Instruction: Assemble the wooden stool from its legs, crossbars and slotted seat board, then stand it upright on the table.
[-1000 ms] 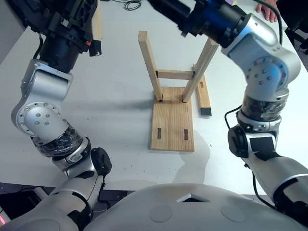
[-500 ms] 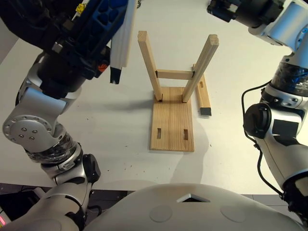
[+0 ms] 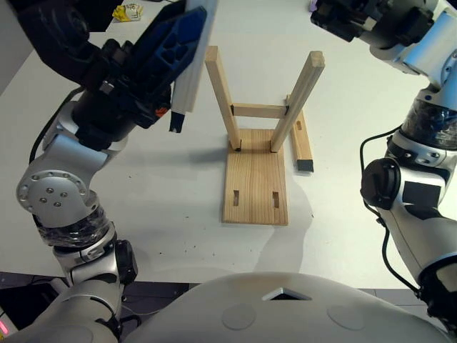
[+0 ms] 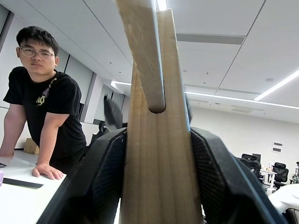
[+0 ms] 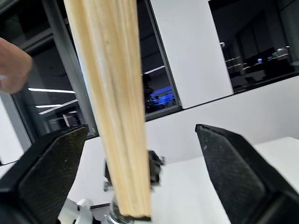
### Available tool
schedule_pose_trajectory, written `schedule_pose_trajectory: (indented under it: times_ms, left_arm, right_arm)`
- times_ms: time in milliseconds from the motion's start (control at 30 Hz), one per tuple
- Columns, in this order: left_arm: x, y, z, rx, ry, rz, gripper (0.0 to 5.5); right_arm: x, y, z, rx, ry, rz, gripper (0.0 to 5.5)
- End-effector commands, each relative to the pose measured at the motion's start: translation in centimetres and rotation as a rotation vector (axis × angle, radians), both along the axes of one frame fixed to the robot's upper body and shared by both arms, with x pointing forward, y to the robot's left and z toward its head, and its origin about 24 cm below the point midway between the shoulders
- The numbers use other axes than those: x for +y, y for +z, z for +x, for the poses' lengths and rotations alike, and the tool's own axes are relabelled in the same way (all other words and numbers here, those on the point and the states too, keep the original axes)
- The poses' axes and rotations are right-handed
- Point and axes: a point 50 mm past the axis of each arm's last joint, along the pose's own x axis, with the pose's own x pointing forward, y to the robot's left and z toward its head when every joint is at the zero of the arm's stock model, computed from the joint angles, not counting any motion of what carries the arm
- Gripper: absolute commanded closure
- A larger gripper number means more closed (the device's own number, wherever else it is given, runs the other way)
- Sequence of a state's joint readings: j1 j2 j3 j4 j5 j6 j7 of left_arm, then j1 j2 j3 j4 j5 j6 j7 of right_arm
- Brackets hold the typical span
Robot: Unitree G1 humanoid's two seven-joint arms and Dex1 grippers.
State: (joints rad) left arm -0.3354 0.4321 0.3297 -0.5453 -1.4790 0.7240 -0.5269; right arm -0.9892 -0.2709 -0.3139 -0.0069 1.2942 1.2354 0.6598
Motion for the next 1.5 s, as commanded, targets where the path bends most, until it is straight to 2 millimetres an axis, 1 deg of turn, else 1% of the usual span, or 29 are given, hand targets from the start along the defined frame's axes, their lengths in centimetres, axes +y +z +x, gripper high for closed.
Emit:
schedule_pose_trajectory:
  times_ms: [33,233,333,500,600,700,833,933,1067,1133,1233,1333,1367,1400,1500]
  left_arm:
    - [-1.0,-0.2,-0.2,-0.009,-0.027,0.021,3.45]
    - [-2.0,-0.4,-0.3,0.001,-0.033,0.006,3.45]
    - [-2.0,-0.2,-0.2,-0.005,-0.019,-0.010,3.45]
    - [-2.2,-0.1,-0.3,-0.005,-0.026,-0.006,3.45]
    - [-2.0,-0.4,-0.4,0.003,-0.036,0.025,3.45]
    - [-1.5,-0.9,0.0,0.006,-0.034,0.076,3.45]
    - [-0.5,-1.1,0.5,-0.005,-0.017,0.123,3.45]
    - [0.2,-1.0,0.8,-0.019,0.012,0.127,3.45]
    - [0.4,-1.0,1.0,-0.023,0.031,0.128,3.45]
    - [0.5,-1.2,1.4,0.001,0.078,0.135,3.45]
    - [0.7,-1.5,1.7,0.052,0.078,0.125,3.45]
    - [0.6,-2.1,1.8,0.082,0.095,0.159,3.45]
    - [0.6,-2.2,1.9,0.091,0.091,0.161,3.09]
    - [0.6,-2.2,1.8,0.094,0.079,0.153,3.05]
    - [1.1,-2.1,1.7,0.089,0.095,0.163,2.54]
  right_arm:
    - [0.9,1.1,-0.8,-0.031,0.035,0.026,1.29]
    - [1.7,1.7,-1.1,-0.003,0.024,0.089,1.29]
    - [1.9,1.5,-0.9,0.037,-0.005,0.096,1.70]
    - [2.1,1.1,-1.2,0.073,-0.007,0.112,2.43]
    - [2.1,1.2,-1.5,0.089,0.008,0.117,2.90]
    - [2.1,1.1,-1.8,0.119,0.024,0.102,3.26]
    - [1.9,0.6,-2.2,0.166,0.028,0.086,3.27]
    - [1.7,0.3,-2.6,0.186,0.025,0.078,3.27]
    - [1.7,0.2,-2.8,0.198,0.019,0.079,3.27]
    - [1.6,0.2,-2.7,0.192,0.010,0.074,3.27]
    - [1.5,0.2,-2.5,0.182,-0.014,0.069,3.27]
    - [1.3,-0.1,-2.3,0.166,-0.052,0.055,3.27]
    - [1.1,-0.2,-2.1,0.164,-0.064,0.053,3.27]
    - [1.0,-0.2,-2.0,0.163,-0.075,0.052,3.27]
    - [0.6,-0.3,-1.8,0.154,-0.097,0.047,3.33]
